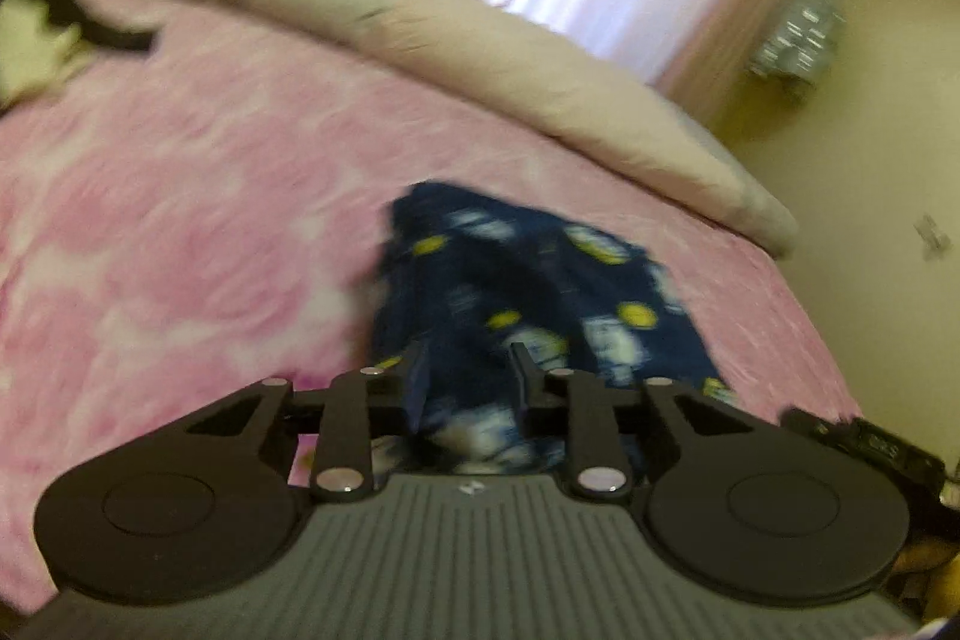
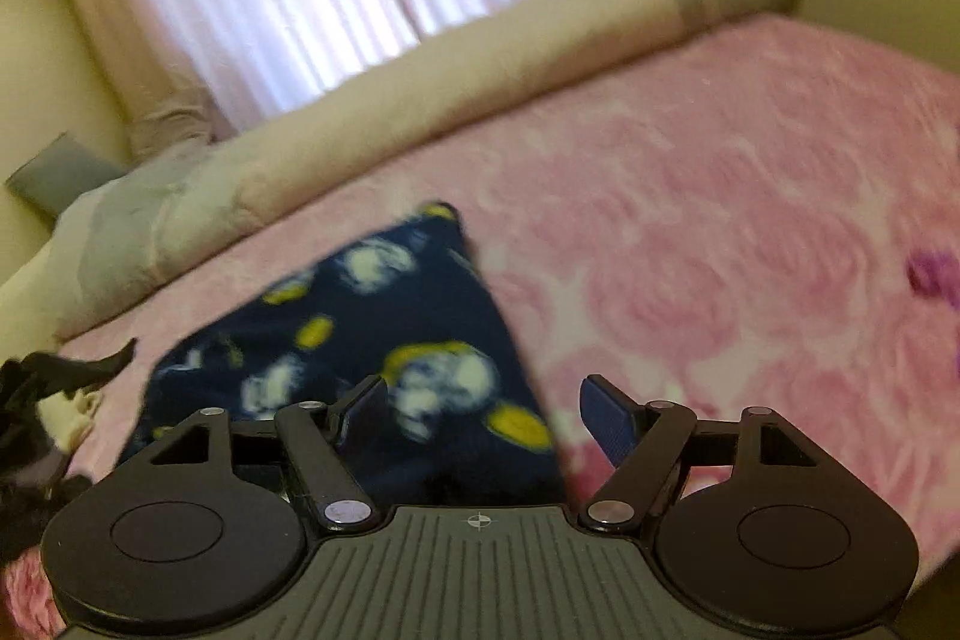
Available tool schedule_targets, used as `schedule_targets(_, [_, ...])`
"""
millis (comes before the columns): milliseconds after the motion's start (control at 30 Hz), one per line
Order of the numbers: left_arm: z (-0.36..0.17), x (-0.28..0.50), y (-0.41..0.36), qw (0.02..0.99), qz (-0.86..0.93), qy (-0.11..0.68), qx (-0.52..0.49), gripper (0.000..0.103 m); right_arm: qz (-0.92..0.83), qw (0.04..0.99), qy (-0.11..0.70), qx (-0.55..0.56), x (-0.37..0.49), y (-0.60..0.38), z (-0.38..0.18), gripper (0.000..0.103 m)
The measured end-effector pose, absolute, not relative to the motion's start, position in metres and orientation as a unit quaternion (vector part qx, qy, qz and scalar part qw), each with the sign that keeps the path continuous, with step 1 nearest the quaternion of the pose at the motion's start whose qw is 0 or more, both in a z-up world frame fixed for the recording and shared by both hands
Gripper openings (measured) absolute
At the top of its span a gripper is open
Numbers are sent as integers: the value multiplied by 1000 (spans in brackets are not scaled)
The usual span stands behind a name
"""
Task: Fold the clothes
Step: 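Lay the folded bundle down and open both grippers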
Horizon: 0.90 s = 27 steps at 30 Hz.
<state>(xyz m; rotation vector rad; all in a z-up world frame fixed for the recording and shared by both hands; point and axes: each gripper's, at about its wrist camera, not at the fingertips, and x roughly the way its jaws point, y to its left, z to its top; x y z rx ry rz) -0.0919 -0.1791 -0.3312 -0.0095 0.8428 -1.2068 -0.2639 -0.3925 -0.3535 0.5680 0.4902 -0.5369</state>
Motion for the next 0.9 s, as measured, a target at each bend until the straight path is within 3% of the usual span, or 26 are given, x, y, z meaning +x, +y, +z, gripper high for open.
schedule_targets(233, [-373,-110,-223,740,-533,399,95,23,-227,911,310,154,-219,-354,-378,75])
schedule_targets(367, [-387,-108,-218,748,-520,405,74,21,-230,904,346,101,-208,-343,-412,75])
schedule_targets(567, [-355,-125,-208,760,-514,388,86,18,-235,911,319,114,-226,-340,-382,75])
schedule_targets(733, [-373,-138,-216,761,-500,388,139,20,-229,894,369,108,-216,-339,-407,75])
schedule_targets(900, [-357,-141,-209,768,-493,385,139,20,-230,899,354,119,-222,-335,-394,75])
